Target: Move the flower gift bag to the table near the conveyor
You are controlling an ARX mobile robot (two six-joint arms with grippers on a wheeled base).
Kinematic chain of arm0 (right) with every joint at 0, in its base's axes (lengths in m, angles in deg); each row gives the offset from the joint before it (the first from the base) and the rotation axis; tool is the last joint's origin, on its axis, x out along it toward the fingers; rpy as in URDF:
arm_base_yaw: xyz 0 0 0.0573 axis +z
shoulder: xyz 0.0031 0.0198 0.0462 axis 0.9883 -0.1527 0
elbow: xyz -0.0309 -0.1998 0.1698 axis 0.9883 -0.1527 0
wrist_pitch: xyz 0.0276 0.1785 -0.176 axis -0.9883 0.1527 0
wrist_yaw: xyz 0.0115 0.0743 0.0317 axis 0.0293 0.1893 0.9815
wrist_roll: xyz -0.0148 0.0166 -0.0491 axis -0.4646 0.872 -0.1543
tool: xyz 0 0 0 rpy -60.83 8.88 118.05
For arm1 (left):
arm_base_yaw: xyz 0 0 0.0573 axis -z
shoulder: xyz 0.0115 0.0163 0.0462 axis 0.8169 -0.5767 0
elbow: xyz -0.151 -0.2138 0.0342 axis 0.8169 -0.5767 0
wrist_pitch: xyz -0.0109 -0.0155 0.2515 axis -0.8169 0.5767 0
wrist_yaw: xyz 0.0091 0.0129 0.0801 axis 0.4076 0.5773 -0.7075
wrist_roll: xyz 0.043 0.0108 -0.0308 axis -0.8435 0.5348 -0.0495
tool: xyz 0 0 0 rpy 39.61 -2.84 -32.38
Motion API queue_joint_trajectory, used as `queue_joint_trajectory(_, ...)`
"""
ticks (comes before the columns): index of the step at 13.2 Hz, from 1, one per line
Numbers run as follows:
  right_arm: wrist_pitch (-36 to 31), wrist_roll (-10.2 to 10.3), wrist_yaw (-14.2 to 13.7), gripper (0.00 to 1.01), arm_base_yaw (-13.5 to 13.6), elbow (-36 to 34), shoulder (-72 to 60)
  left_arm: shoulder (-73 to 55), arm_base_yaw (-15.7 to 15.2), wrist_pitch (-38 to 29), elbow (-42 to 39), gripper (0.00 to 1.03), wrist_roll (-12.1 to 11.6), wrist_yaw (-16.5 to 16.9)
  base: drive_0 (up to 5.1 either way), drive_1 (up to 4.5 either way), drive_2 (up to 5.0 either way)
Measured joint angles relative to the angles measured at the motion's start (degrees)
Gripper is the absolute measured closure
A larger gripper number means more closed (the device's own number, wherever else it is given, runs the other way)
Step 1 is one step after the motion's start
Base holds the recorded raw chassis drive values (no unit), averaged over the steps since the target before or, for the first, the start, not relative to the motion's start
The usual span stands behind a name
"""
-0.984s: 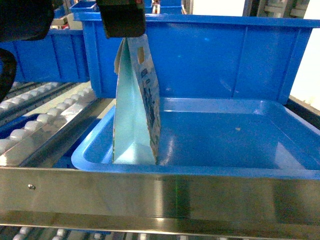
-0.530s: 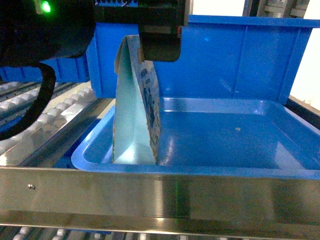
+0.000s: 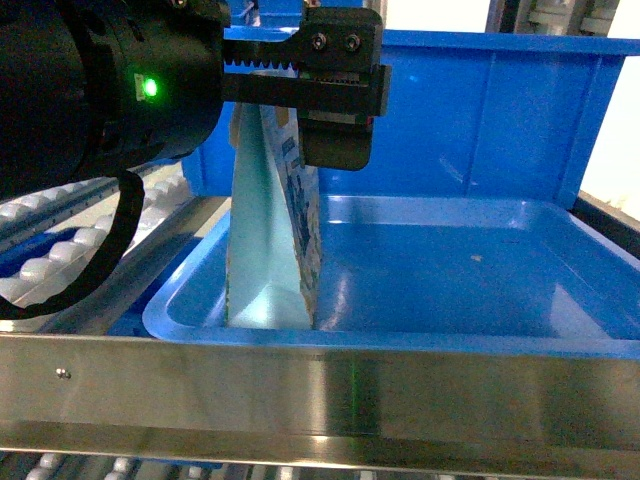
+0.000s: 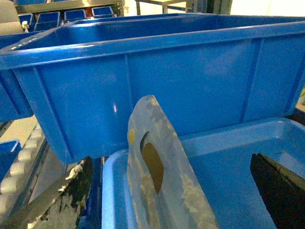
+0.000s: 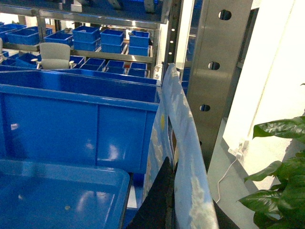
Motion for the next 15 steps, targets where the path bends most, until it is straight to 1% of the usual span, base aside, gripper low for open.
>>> queue_joint_trajectory(1, 0.0, 0.0, 0.0, 0.99, 0.0, 0.0, 0.0, -0.5, 0.1, 0.0, 0.1, 0.09, 0.0, 0.0, 0.0, 0.00, 0.0)
queue_joint_trajectory(3, 0.0, 0.0, 0.0, 0.99, 0.0, 0.0, 0.0, -1.4, 0.2, 0.4, 0.1, 0.30, 0.2, -0.2, 0.0, 0.00, 0.0)
queue_joint_trajectory(4, 0.0, 0.0, 0.0, 0.99, 0.0, 0.0, 0.0, -2.3, 0.2, 0.2, 1.0, 0.47, 0.5, -0.3, 0.0, 0.00, 0.0)
queue_joint_trajectory(5, 0.0, 0.0, 0.0, 0.99, 0.0, 0.0, 0.0, -2.9, 0.6, 0.4, 1.4, 0.84, 0.5, -1.0, 0.0, 0.00, 0.0)
queue_joint_trajectory(6, 0.0, 0.0, 0.0, 0.99, 0.0, 0.0, 0.0, -2.9, 0.7, 0.5, 1.6, 0.95, 0.5, -1.2, 0.0, 0.00, 0.0)
queue_joint_trajectory(7, 0.0, 0.0, 0.0, 0.99, 0.0, 0.0, 0.0, -2.9, 0.8, 0.5, 1.6, 1.01, 0.6, -1.6, 0.0, 0.00, 0.0)
queue_joint_trajectory(10, 0.0, 0.0, 0.0, 0.99, 0.0, 0.0, 0.0, -2.9, 1.0, -0.1, 1.6, 1.01, 0.5, -3.0, 0.0, 0.00, 0.0)
queue_joint_trajectory(13, 0.0, 0.0, 0.0, 0.99, 0.0, 0.0, 0.0, -2.2, 0.3, -2.4, 1.4, 1.01, -0.4, -4.4, 0.0, 0.00, 0.0)
queue_joint_trajectory(15, 0.0, 0.0, 0.0, 0.99, 0.0, 0.0, 0.0, -0.3, -0.8, -4.8, 0.9, 1.01, -1.9, -5.2, 0.0, 0.00, 0.0)
